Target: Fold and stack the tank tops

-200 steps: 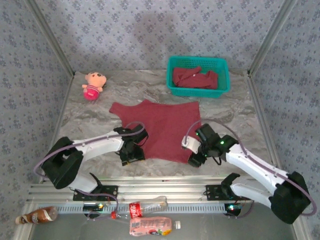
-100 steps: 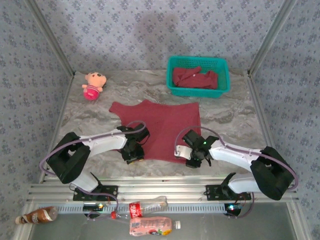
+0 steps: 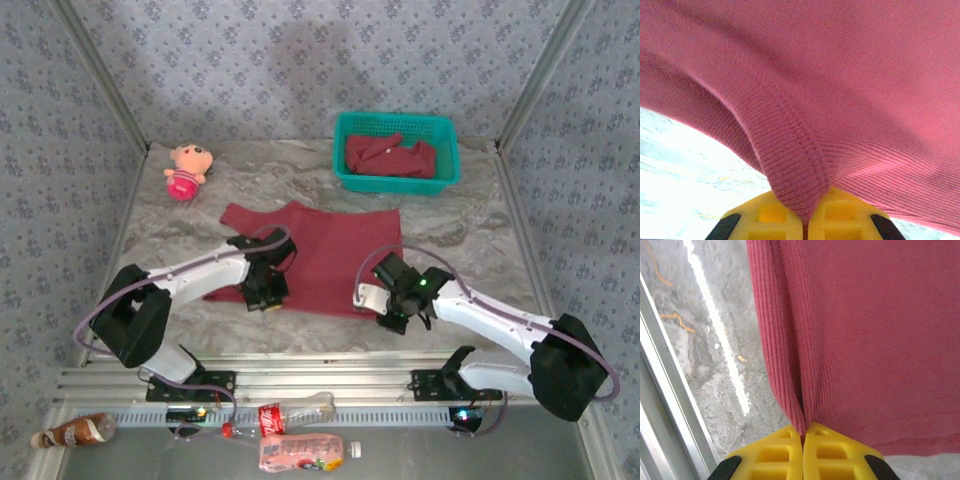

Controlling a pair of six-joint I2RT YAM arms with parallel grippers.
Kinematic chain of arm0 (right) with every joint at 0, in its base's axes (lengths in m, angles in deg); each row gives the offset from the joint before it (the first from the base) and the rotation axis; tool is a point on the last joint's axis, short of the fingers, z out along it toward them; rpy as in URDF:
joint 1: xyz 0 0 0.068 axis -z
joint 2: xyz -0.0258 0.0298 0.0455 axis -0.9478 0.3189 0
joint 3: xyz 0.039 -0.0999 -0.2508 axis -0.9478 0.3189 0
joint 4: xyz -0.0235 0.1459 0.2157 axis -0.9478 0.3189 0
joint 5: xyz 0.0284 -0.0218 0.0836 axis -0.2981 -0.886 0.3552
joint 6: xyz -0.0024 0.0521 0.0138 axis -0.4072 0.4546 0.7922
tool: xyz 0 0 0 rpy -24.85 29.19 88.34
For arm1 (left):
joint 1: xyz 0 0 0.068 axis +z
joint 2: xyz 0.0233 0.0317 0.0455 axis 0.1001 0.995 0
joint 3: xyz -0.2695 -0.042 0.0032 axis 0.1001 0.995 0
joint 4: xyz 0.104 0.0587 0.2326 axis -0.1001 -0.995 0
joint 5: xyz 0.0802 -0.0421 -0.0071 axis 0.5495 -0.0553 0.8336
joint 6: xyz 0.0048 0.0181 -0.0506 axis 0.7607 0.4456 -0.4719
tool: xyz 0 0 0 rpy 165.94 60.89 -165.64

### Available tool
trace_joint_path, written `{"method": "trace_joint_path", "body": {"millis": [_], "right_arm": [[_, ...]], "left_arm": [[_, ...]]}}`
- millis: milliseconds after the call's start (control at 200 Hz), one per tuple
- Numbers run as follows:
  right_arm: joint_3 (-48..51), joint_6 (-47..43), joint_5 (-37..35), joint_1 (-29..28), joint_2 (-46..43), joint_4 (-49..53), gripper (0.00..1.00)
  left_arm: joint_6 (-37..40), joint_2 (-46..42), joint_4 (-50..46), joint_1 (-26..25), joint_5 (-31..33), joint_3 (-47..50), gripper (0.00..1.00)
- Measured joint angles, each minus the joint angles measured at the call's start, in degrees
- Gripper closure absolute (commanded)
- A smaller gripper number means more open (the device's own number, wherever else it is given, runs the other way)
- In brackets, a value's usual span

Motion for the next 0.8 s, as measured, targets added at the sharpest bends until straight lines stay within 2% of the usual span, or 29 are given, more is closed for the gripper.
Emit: {"method": "trace_joint_path", "body": {"millis": [145, 335, 510, 610, 804], "right_arm": [[-8.94, -2.80, 3.69, 7.13, 6.88, 3.10, 0.92], [-17.16, -7.23, 6.01, 14.43, 18.01, 3.96, 0.89], [-19.93, -9.66, 6.23, 17.16, 23.65, 3.96, 0.86], [-20.24, -10.60, 5.90, 18.36, 25.79, 2.93, 0.86], [-20.63, -11.21, 5.27, 18.69, 28.11, 0.42, 0.90]], "left_arm": [[6.73, 3.30, -2.67, 6.14, -0.26, -11.50, 0.97], [14.16, 15.63, -3.37, 9.97, -1.27, -20.50, 0.96], [18.21, 23.06, -4.42, 10.38, -1.99, -25.18, 0.93], [19.52, 24.44, -4.81, 10.43, -2.14, -26.21, 0.91], [20.09, 24.44, -6.19, 10.43, -2.14, -26.71, 0.94]]}}
